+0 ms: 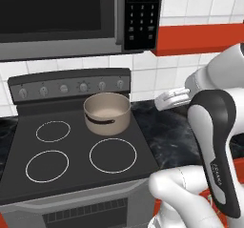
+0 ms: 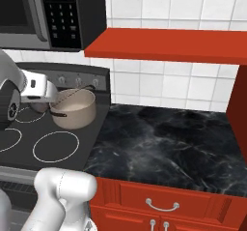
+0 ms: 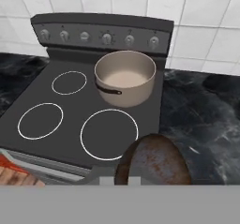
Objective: Open the cabinet and move the ladle to the pot. Then close the cabinet.
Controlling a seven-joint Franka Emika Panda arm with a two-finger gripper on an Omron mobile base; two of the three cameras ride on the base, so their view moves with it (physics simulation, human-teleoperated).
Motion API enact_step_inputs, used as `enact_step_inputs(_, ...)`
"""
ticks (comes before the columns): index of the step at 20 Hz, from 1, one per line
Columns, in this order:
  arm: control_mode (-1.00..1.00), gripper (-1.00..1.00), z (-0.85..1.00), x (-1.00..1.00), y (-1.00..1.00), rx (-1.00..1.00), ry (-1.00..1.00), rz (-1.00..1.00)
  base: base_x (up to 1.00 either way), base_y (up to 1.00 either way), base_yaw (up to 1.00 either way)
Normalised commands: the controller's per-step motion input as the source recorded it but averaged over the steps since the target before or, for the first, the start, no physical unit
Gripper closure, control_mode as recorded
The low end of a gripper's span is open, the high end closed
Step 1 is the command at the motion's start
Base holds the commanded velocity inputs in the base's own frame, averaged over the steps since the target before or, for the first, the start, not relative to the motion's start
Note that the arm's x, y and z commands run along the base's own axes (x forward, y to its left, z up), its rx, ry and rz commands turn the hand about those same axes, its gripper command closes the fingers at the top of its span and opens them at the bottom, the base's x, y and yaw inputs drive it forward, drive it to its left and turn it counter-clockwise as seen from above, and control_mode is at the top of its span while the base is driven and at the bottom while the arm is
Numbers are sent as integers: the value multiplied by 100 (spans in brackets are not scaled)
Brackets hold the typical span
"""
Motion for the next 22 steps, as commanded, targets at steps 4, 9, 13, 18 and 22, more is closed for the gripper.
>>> enact_step_inputs(4,-100,100,-25,49,0,19,0,-5,0,0,0)
enact_step_inputs(9,-100,100,-28,50,0,15,0,-4,0,0,0)
enact_step_inputs(13,-100,100,-33,46,11,11,0,-5,0,0,0)
enact_step_inputs(18,-100,100,-24,59,24,6,0,-8,0,0,0)
enact_step_inputs(22,-100,100,-29,71,30,2,0,-9,0,0,0)
